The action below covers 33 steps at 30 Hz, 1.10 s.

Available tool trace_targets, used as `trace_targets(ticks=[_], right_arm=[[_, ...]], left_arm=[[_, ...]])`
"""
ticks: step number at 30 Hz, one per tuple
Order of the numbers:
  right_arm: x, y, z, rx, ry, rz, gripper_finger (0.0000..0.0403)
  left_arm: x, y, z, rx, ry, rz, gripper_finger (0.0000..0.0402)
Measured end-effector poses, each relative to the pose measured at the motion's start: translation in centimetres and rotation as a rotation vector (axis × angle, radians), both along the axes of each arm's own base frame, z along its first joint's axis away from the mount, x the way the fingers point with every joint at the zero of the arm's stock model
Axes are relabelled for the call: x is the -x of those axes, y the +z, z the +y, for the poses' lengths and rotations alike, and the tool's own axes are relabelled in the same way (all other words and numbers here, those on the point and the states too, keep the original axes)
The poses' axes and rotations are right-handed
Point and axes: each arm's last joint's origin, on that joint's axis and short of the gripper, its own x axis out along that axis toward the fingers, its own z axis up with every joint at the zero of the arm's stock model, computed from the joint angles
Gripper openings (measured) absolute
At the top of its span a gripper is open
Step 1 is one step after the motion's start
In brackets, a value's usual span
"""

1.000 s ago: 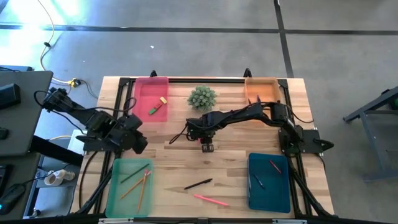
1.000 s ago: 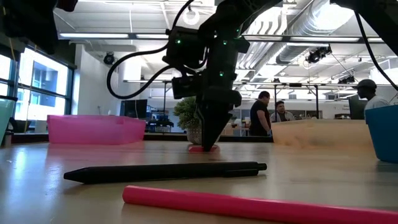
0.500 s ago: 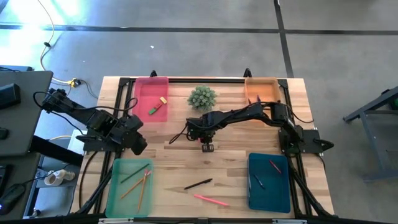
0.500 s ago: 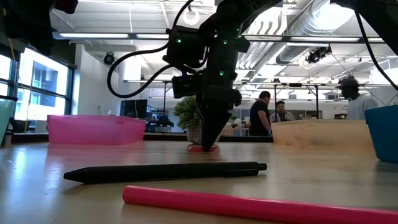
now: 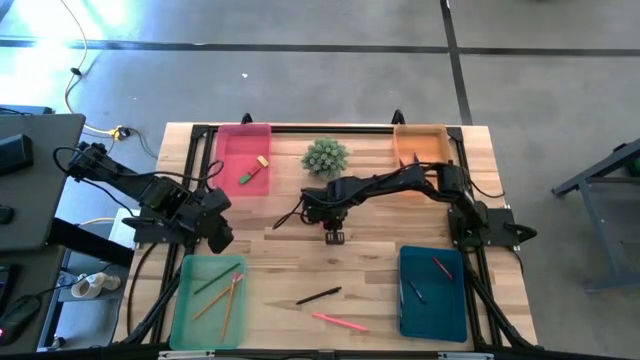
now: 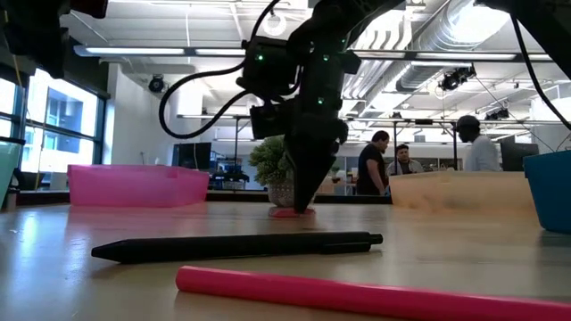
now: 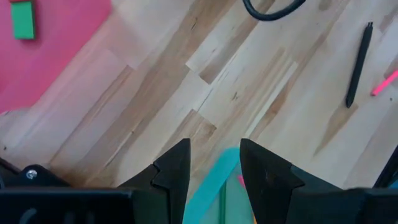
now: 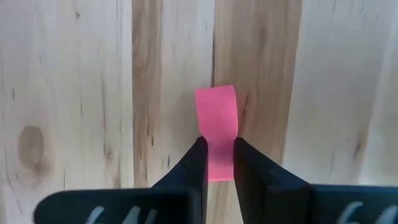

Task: Sort crayons/erasers/pens/pencils in bins
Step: Put the pink eraser into the red bin

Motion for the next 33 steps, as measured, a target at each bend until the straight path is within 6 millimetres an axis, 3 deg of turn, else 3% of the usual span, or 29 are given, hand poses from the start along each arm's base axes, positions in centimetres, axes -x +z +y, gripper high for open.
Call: trace_targets(ticks=[21, 33], right_arm=[[0.3, 4.0, 0.1, -0.031, -0.069, -0.123, 0.0035], [0.1, 9.6, 0.0, -0.044, -0.1, -0.413, 0.0035]], left_arm=[[-0.1, 0.0, 0.0, -0.017, -0.01, -0.01, 0.0129], [-0.2, 0.1, 0.2, -0.071, 0.04, -0.041, 0.0129]])
